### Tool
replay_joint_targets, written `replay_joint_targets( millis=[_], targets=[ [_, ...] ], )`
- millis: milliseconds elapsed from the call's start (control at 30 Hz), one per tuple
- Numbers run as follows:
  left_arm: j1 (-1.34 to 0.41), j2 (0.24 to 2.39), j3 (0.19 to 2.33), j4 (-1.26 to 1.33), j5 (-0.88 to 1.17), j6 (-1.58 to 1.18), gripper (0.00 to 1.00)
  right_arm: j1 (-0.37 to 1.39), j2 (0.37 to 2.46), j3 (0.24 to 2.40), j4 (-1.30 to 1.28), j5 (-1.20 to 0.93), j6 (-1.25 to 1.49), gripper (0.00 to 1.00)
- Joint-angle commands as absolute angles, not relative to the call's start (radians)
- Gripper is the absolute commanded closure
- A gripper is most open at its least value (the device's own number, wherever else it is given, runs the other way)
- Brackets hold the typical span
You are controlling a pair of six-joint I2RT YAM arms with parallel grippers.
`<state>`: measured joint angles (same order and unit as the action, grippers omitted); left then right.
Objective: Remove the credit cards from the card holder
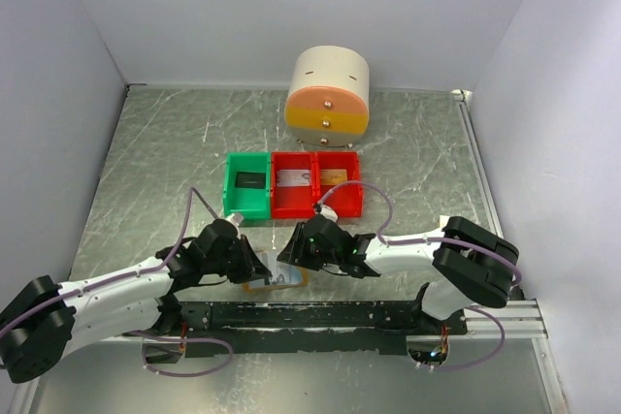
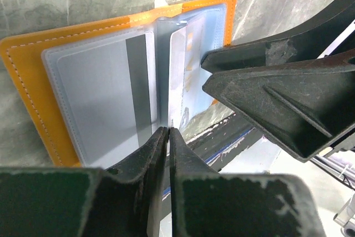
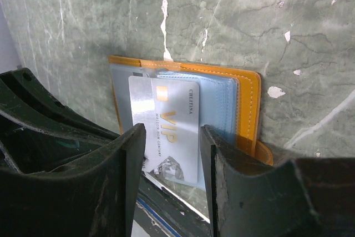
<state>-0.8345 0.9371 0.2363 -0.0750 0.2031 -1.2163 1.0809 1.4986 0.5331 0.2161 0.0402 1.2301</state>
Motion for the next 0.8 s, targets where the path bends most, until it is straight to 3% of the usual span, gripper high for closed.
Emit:
replay_joint_targets(
  millis=[0, 300, 567, 667, 767],
  targets=[
    [-0.829, 0.919, 0.278, -0.109, 0.17, -1.209, 0.81, 1.082, 1.535, 0.495, 0.011, 0.045, 1.185, 0.54],
    [-0.829, 0.974, 0.227, 0.079, 0.261, -1.23, 0.67, 1.083, 1.526, 0.557, -0.019, 0.044, 1.135, 0.54],
    [-0.829, 0.938, 0.218, 0.018, 0.218, -1.252, 0.81, 1.082, 1.474, 0.478, 0.013, 0.091, 1.227, 0.54],
    [-0.829, 0.9, 0.221, -0.043, 0.193, -1.251, 0.92, 1.081, 1.466, 0.479, 0.016, 0.077, 1.203, 0.53],
    [-0.829, 0.87, 0.224, -0.083, 0.173, -1.249, 0.93, 1.081, 1.464, 0.515, -0.016, 0.072, 1.161, 0.53]
  ],
)
